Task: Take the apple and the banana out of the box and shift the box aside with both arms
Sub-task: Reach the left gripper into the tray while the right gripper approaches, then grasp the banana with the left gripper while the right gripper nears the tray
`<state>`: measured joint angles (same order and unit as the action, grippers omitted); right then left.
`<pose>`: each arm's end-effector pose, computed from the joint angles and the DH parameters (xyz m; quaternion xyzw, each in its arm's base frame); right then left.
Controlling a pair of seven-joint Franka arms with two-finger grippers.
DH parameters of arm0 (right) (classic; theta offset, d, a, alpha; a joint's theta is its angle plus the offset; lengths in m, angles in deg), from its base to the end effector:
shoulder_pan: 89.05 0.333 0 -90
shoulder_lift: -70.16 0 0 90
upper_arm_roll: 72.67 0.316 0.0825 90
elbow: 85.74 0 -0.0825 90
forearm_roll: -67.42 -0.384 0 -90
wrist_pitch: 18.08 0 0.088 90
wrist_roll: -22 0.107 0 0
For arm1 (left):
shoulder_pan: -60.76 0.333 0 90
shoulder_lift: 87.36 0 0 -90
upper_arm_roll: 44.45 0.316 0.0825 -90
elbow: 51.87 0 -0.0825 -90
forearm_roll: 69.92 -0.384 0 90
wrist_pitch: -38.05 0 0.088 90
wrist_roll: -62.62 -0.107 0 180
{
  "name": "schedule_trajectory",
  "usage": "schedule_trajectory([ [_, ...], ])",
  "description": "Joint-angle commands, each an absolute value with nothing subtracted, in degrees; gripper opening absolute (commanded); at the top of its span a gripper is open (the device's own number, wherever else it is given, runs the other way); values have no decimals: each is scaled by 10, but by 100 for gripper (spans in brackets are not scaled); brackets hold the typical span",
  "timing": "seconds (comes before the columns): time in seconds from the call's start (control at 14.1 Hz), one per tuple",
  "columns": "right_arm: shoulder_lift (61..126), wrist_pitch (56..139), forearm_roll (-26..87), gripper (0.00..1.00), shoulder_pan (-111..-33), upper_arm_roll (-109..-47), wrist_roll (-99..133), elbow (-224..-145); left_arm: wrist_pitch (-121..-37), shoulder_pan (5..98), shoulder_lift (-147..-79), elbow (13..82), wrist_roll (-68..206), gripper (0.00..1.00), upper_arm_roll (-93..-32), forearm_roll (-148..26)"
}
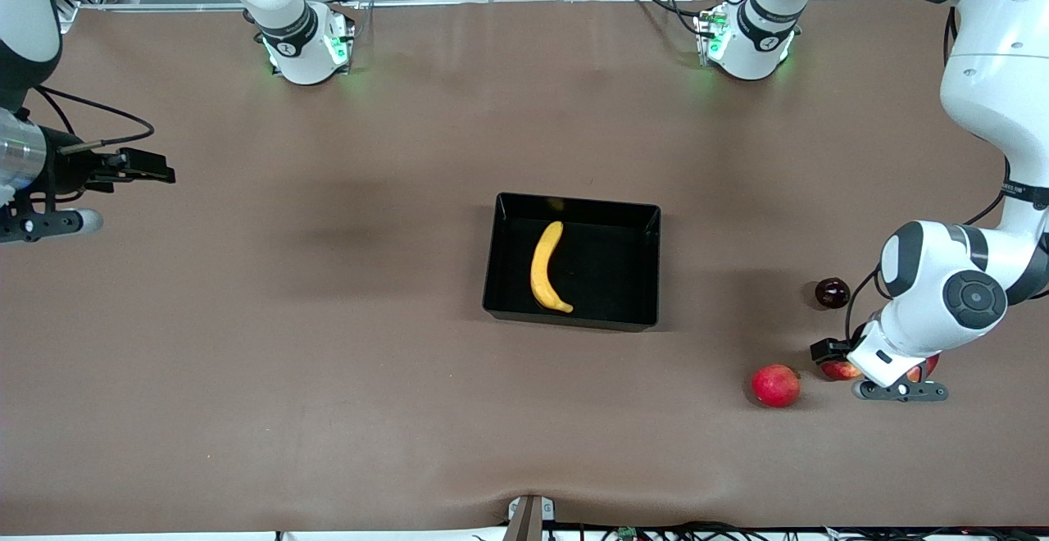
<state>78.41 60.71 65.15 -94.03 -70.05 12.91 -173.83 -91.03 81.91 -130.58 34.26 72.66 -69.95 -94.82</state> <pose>0.5690 -0.0203 0.5451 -0.9863 -0.0591 0.1494 0.0382 0.7196 0.0140 0.2581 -0.9986 0.0227 -0.0435 0.0200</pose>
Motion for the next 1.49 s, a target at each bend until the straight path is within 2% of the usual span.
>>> schedule_trajectory([
  [0.0, 783, 572, 647, 100, -935, -703, 127, -1730, -849, 819, -1248, 357, 737, 100, -745, -917],
  [0.14, 788, 559, 638, 100, -934, -703, 126, -1731, -806, 817, -1229, 374, 807, 100, -791, -915],
  [0.35, 818, 545, 638, 100, -933, -703, 129, -1730, -796, 802, -1227, 380, 930, 100, -868, -916],
  [0.64, 830, 536, 638, 100, -933, -703, 127, -1735, -804, 695, -1234, 373, 1034, 100, -877, -937],
  [0.92, 837, 539, 638, 100, -925, -703, 128, -1735, -846, 589, -1282, 356, 1105, 100, -867, -978],
  [1.28, 844, 561, 617, 100, -899, -703, 133, -1735, -951, 457, -1320, 356, 1115, 100, -758, -978],
  [1.42, 848, 584, 608, 100, -884, -703, 133, -1735, -996, 443, -1348, 356, 1129, 100, -742, -980],
])
